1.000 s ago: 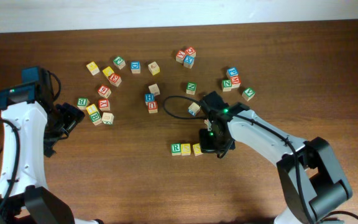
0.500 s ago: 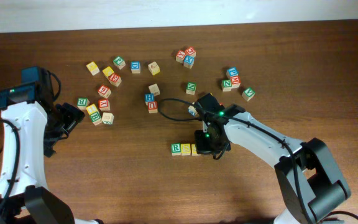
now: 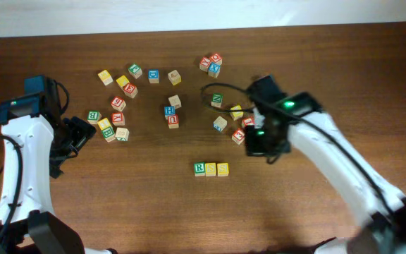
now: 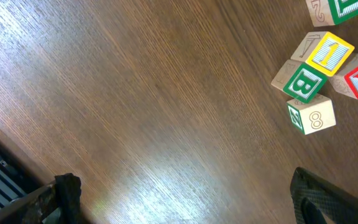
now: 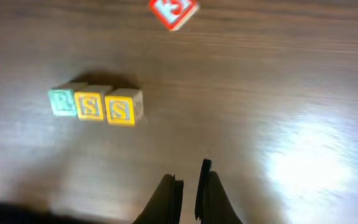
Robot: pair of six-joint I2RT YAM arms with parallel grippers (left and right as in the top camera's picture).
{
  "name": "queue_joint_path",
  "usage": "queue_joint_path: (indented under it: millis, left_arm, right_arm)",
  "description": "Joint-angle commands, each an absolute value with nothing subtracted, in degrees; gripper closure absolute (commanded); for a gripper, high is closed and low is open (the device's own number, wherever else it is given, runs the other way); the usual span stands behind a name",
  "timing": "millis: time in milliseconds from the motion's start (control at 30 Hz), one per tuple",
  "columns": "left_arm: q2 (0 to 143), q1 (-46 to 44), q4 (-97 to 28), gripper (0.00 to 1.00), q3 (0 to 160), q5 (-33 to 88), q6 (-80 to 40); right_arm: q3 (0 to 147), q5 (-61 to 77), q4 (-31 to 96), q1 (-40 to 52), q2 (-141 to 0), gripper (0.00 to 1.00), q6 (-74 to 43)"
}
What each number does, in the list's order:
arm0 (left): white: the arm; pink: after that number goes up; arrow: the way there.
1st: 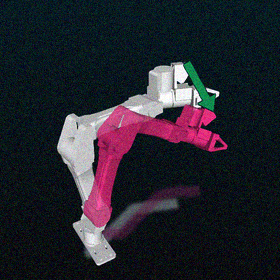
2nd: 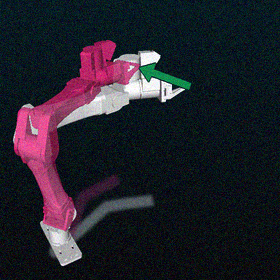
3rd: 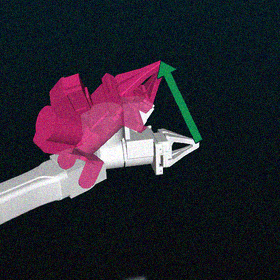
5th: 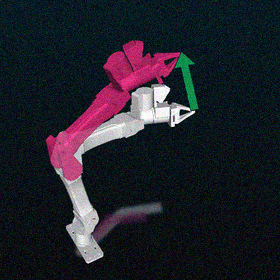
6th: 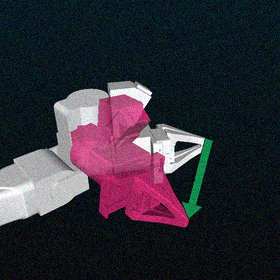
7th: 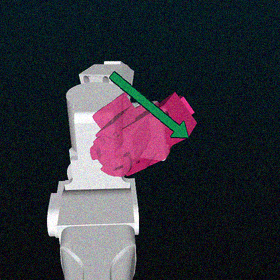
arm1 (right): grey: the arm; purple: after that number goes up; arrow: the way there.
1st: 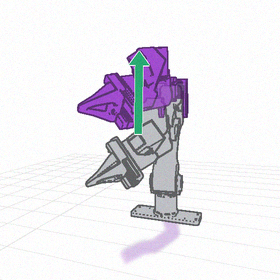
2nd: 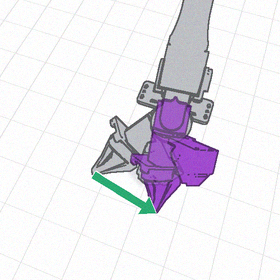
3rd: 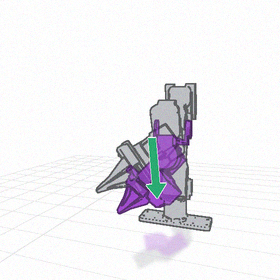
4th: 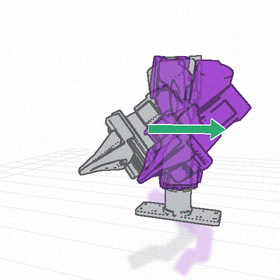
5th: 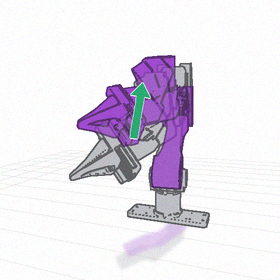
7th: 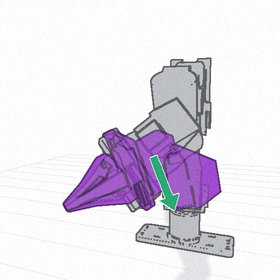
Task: Spell out RSS
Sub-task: 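Raise the right gripper away from the block row, then bring the left and right grippers to opposite ends of the RSS row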
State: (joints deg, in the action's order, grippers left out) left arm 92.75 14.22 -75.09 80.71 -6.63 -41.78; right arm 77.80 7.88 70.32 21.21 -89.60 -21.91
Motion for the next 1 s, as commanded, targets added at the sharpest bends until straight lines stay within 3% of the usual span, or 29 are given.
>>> queue_joint_path:
  millis: [0, 100, 133, 500, 633, 700, 800, 867, 933, 967]
  left_arm:
    - [93.1, 14.4, -75.0, 0.01, 80.5, -6.9, -41.3]
    - [93.1, 14.4, -75.0, 0.01, 80.5, -6.9, -41.3]
    - [93.1, 14.4, -75.0, 0.01, 80.5, -6.9, -41.3]
    - [93.1, 14.4, -74.1, 0.01, 80.5, -6.8, -41.3]
    - [93.1, 14.4, -75.7, 0.01, 80.5, 2.3, -40.4]
    - [93.1, 14.0, -75.6, 0.08, 80.4, 11.1, -33.4]
    - [93.1, 10.9, -76.6, 0.1, 80.1, 19.0, -21.7]
    - [93.1, 7.0, -78.6, 0.09, 79.4, 18.9, -17.6]
    - [93.1, 2.9, -78.3, 0.15, 77.9, 17.5, -17.7]
    - [93.1, -0.4, -76.3, 0.13, 76.3, 17.4, -17.7]
  right_arm:
    - [79.9, 6.6, 73.5, 15.9, -80.6, 0.93, -17.4]
    - [79.9, 6.5, 76.4, 10.9, -74.8, 0.36, -14.9]
    - [79.9, 6.6, 77.3, 9.9, -73.8, 0.02, -15.0]
    - [79.9, 4.7, 80.0, 8.9, -75.5, 0.02, -15.0]
    - [79.9, 4.6, 79.1, 8.9, -75.7, 0.02, -15.0]
    - [79.9, 4.7, 78.4, 9.0, -76.1, 0.02, -15.0]
    - [79.7, 4.7, 77.4, 9.0, -77.4, 0.02, -15.0]
    - [79.7, 4.7, 77.3, 9.0, -78.8, 0.02, -15.0]
    - [79.7, 5.1, 77.3, 9.1, -80.7, 0.02, -15.0]
    - [79.7, 5.6, 77.3, 9.2, -82.2, 0.02, -15.0]
